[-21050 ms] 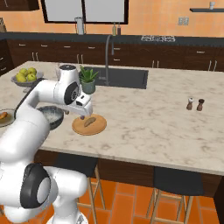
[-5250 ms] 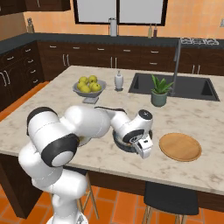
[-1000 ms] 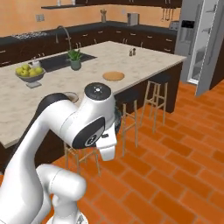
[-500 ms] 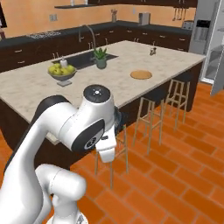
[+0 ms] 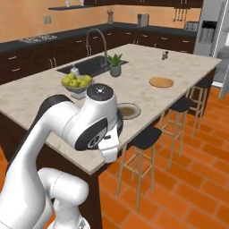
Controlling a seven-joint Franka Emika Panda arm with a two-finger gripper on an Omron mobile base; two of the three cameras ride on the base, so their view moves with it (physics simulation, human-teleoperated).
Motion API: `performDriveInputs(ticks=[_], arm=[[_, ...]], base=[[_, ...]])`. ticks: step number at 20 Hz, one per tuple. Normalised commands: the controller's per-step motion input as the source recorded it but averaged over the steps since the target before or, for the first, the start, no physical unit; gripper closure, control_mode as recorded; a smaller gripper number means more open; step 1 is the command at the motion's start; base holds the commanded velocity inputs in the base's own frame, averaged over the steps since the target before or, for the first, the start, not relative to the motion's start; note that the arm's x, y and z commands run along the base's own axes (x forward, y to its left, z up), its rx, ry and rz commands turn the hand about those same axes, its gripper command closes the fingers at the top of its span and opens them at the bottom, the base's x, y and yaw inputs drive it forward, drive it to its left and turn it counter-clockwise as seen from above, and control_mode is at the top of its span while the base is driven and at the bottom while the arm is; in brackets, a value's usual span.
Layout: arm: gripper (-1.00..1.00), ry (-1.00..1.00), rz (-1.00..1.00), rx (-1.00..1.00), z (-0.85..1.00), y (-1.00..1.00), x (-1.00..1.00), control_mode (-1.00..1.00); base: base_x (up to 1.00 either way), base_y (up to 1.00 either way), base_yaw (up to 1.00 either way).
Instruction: Pick the chicken drumstick and sweet potato from their plates and place them in the bowl. Then put the bowl in the fridge.
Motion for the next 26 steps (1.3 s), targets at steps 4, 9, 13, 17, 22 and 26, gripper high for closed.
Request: performDriveInputs(ticks=[4, 9, 13, 17, 22, 26], arm=[[1.00, 0.00, 0.00, 0.00, 0.00, 0.00, 0.00, 1.00], [1.00, 0.00, 0.00, 0.00, 0.00, 0.00, 0.00, 1.00], [1.00, 0.00, 0.00, 0.00, 0.00, 0.00, 0.00, 1.00], [1.00, 0.00, 0.00, 0.00, 0.00, 0.00, 0.00, 1.00], [1.00, 0.00, 0.00, 0.00, 0.00, 0.00, 0.00, 1.00], [1.00, 0.00, 0.00, 0.00, 0.00, 0.00, 0.00, 1.00]], base=[[0.00, 1.00, -0.26], [0.00, 1.00, -0.20], [0.00, 1.00, -0.22], [0.31, 1.00, -0.25], [0.36, 1.00, -0.29], [0.08, 1.00, -0.27]])
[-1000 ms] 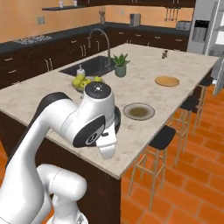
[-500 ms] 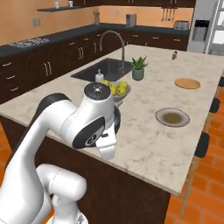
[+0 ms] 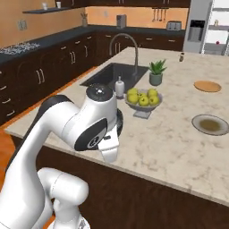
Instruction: Pick the chicken drumstick and sweet potato from their plates and place them in the bowl. Then put the bowl in the fridge.
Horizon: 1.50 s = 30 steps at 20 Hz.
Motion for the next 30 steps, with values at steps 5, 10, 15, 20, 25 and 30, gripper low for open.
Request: performDriveInputs(ticks=[5, 10, 15, 20, 25, 30], arm=[[1.00, 0.00, 0.00, 0.00, 0.00, 0.00, 0.00, 1.00], [1.00, 0.00, 0.00, 0.00, 0.00, 0.00, 0.00, 1.00], [1.00, 0.00, 0.00, 0.00, 0.00, 0.00, 0.00, 1.00], [1.00, 0.00, 0.00, 0.00, 0.00, 0.00, 0.00, 1.00], [1.00, 0.00, 0.00, 0.00, 0.00, 0.00, 0.00, 1.00], [1.00, 0.00, 0.00, 0.00, 0.00, 0.00, 0.00, 1.00]], base=[[0.00, 1.00, -0.25], [-0.10, 1.00, -0.24], [-0.13, 1.00, -0.24], [-0.12, 1.00, -0.25], [-0.07, 1.00, -0.25], [-0.01, 1.00, -0.25]])
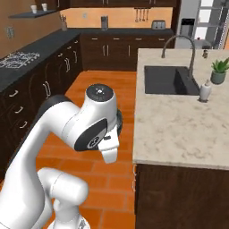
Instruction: Pick the chicken drumstick and sweet potato from their plates and place them in the bowl. Then put the bowl in the fridge.
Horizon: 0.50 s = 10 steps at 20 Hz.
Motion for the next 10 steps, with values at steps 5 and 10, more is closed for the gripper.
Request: performDriveInputs(ticks=[5, 10], arm=[[1.00, 0.00, 0.00, 0.00, 0.00, 0.00, 0.00, 1.00], [1.00, 0.00, 0.00, 0.00, 0.00, 0.00, 0.00, 1.00]], base=[[0.89, 1.00, -0.26], [1.00, 0.90, -0.13]])
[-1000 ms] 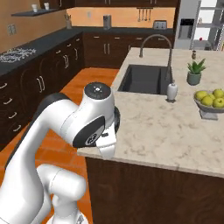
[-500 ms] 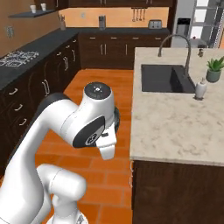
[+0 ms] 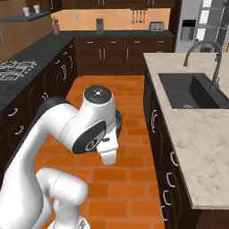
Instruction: Pick the chicken drumstick and sweet potato from their plates and place them in the bowl. Then put the bowl in the fridge.
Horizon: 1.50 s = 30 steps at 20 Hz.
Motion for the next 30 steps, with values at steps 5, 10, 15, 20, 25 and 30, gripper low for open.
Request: performDriveInputs(ticks=[5, 10, 15, 20, 25, 30], arm=[[1.00, 0.00, 0.00, 0.00, 0.00, 0.00, 0.00, 1.00], [1.00, 0.00, 0.00, 0.00, 0.00, 0.00, 0.00, 1.00], [1.00, 0.00, 0.00, 0.00, 0.00, 0.00, 0.00, 1.00], [1.00, 0.00, 0.00, 0.00, 0.00, 0.00, 0.00, 1.00], [1.00, 0.00, 0.00, 0.00, 0.00, 0.00, 0.00, 1.00], [1.00, 0.00, 0.00, 0.00, 0.00, 0.00, 0.00, 1.00]], base=[[1.00, 0.13, 0.09], [1.00, -0.16, 0.31], [1.00, -0.53, 0.34], [1.00, -0.25, 0.21], [1.00, 0.37, 0.00], [1.00, 0.41, -0.02]])
